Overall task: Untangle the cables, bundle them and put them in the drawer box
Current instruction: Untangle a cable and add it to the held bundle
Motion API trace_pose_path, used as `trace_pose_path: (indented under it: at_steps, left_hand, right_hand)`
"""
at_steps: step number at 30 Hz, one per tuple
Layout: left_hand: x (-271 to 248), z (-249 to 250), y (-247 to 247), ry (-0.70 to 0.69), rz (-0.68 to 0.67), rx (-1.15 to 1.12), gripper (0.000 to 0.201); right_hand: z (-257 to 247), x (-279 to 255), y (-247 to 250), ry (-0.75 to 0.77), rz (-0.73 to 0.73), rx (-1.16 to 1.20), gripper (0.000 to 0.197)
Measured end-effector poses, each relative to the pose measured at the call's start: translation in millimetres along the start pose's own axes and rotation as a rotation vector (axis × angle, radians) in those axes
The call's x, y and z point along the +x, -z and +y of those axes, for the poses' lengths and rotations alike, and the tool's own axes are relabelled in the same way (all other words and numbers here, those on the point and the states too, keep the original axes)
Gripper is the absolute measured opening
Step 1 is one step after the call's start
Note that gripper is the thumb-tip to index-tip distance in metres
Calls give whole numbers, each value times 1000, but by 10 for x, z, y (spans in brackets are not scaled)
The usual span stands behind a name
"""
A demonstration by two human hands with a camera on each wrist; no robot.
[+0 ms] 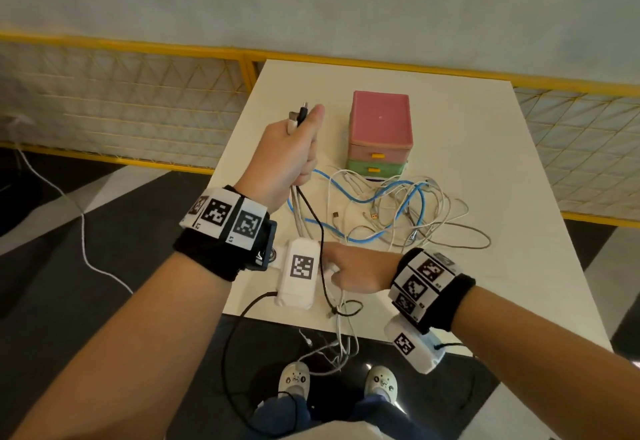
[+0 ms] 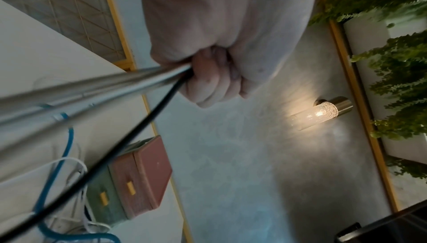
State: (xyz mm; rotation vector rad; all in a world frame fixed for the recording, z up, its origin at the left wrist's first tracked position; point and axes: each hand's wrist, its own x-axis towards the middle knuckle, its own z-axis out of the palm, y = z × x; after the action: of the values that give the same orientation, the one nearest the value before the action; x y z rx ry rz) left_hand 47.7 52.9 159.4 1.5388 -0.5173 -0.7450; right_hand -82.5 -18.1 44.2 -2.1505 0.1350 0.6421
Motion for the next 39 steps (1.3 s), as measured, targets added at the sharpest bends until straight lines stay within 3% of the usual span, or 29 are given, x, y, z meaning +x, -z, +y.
trace_pose_path:
  at_steps: [2, 5, 8, 11, 14, 16, 19, 22, 26, 32, 36, 39]
  left_hand:
    - [-4, -33, 1, 19, -17, 48, 47]
    - [-6, -79, -15, 60, -16, 77, 47]
    - [4, -123, -13, 85, 10, 75, 49]
    - [28, -160, 31, 87, 42, 42, 46]
    - [71, -207, 145, 108, 108, 77, 45]
    - [103, -264, 234, 126, 127, 164, 42]
    - [120, -346, 274, 148, 101, 296, 46]
    - [152, -395, 190, 141, 33, 374, 42]
    - [212, -429, 66, 65, -105, 387, 39]
    - [337, -287, -10, -99, -162, 502, 36]
    - [434, -237, -111, -233, -156, 670, 33]
    - [426, -179, -238, -287, -216, 682, 30]
  right_hand:
    - [116, 87, 121, -97, 126, -120, 57]
    - [285, 210, 282, -295, 328, -204, 39]
    - [418, 332, 285, -380, 268, -264, 35]
    - [517, 443, 173, -357, 143, -371, 33]
    - [494, 470, 189, -331, 174, -417, 28]
    - [420, 422, 298, -284, 308, -345, 36]
    - [298, 319, 536, -168, 647, -131, 37]
    - [145, 175, 763, -36, 723, 139, 33]
    - [1, -68, 981, 103, 841, 236, 32]
    - [7, -383, 1087, 104, 915, 228, 23]
    - [90, -465, 1110, -9, 939, 81, 12]
    - [89, -472, 1142, 45, 1045, -114, 33]
